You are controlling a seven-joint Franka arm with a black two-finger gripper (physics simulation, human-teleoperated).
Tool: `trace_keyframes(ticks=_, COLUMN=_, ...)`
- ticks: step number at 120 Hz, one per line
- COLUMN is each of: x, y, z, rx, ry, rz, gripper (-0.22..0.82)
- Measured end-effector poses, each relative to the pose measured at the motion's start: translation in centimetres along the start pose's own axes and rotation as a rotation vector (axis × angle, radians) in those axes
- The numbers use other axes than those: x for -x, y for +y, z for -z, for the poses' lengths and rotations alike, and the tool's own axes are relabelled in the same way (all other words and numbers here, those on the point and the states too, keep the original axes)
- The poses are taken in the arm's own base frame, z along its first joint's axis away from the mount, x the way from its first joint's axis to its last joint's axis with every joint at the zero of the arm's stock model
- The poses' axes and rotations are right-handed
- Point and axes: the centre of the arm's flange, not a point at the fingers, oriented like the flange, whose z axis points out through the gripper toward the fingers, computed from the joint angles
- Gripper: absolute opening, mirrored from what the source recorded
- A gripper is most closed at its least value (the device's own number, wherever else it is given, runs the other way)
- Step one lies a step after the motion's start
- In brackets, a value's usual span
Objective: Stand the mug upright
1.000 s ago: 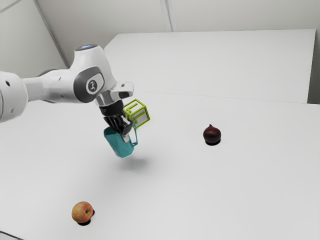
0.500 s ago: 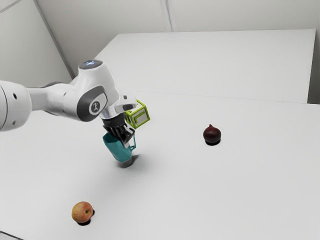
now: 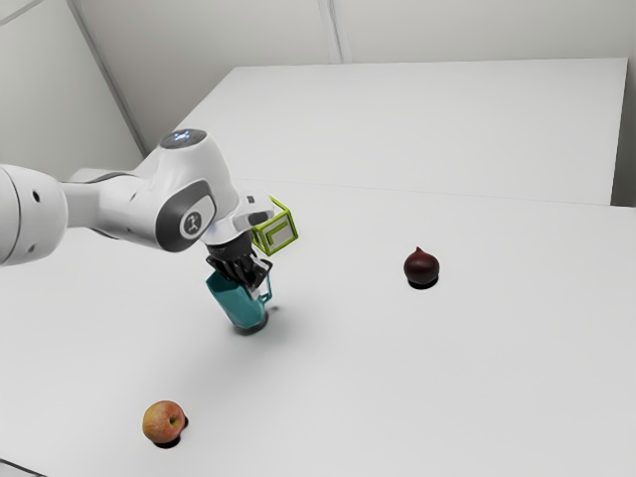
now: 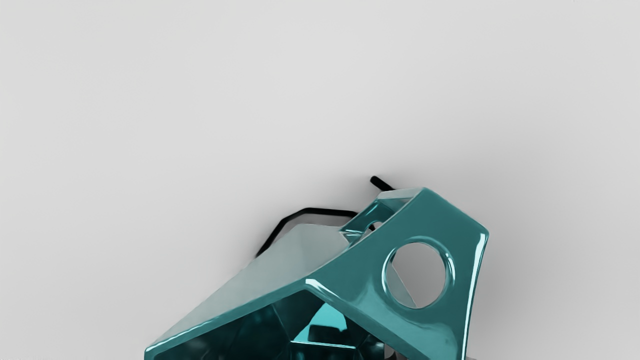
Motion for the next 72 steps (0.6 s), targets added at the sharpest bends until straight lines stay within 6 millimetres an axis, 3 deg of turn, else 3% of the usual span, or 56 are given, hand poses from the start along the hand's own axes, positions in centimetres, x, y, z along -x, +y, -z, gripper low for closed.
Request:
trace_keyframes(ticks=52, x=-0.2, y=0.3, z=-1.2, rx=0.004, ry=-0.006, rz=0.040, gripper=-0.18)
trace_keyframes(ticks=72, x=-0.3, y=0.4, z=-1.0, rx=0.008, ry=0.002, rz=0.048, gripper=-0.01)
